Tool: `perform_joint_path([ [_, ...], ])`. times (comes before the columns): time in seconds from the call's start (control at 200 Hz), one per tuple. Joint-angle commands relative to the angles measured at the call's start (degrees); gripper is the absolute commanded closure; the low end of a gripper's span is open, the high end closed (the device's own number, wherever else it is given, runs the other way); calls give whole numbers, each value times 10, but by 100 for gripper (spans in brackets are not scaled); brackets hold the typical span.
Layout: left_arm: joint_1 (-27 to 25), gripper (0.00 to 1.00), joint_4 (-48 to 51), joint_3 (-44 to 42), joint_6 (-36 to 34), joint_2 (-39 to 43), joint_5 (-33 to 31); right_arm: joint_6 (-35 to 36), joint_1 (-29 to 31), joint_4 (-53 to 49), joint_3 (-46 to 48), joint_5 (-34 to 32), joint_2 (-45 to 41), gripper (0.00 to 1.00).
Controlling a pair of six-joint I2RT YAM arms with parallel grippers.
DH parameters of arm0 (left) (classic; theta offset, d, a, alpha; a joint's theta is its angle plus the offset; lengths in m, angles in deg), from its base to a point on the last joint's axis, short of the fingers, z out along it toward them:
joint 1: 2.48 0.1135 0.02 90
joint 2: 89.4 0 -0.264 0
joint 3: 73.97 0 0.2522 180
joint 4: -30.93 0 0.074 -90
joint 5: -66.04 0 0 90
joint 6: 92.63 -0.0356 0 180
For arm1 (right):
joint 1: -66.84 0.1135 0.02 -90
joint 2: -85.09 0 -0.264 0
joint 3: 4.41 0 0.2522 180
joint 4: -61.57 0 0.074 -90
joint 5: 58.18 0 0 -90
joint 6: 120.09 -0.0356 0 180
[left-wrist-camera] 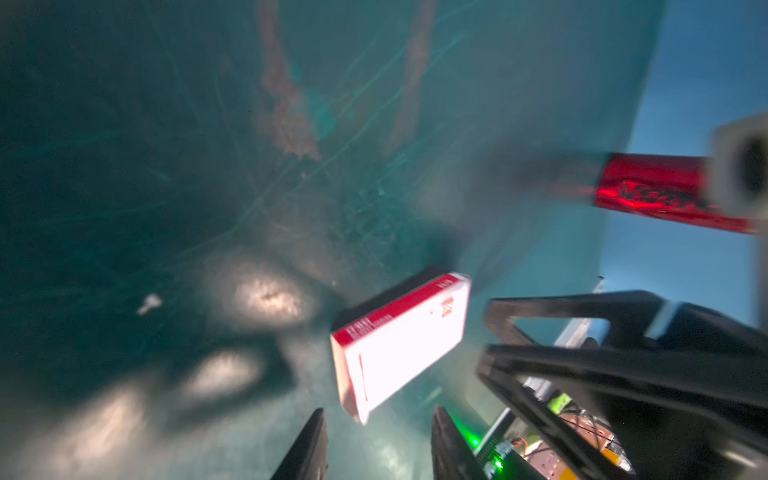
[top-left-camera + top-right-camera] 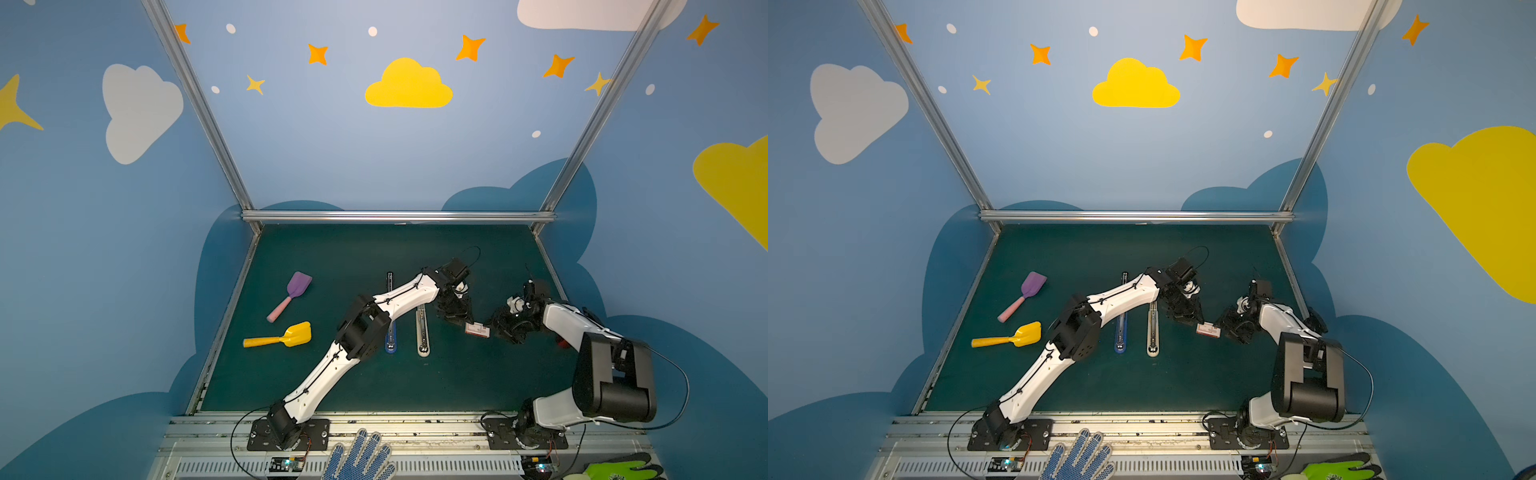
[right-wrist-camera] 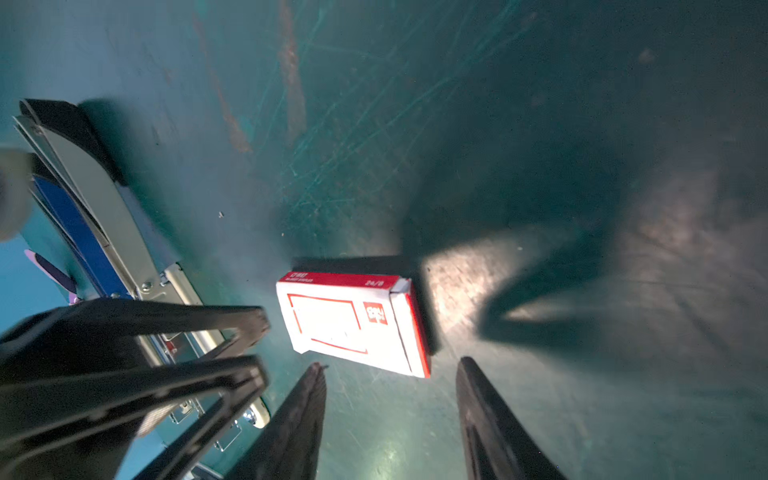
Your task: Load the staples into the stapler
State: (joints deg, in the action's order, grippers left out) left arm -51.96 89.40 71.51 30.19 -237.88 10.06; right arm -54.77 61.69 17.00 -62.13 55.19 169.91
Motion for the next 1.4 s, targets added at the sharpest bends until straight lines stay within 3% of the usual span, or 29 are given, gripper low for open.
perform_joint_path([
  [0.0,-3,58,29,15,1,-19,-1,-2,-4,-9,-5,10,-2,48],
  [0.501,-17,96,98,103,-22,-81,-25,2,-9,-8,-5,15,7,49],
  [0.741,-12,96,119,94,-46,-57,-60,5,-9,-8,-8,22,21,51],
  [0.936,7,96,109,33,-63,-11,-74,8,10,-18,-19,17,28,53],
  [1.127,19,96,75,-42,-65,34,-76,11,26,-25,-30,9,41,56],
  [1.397,20,96,65,-56,-63,39,-69,22,56,-35,-49,15,71,59],
])
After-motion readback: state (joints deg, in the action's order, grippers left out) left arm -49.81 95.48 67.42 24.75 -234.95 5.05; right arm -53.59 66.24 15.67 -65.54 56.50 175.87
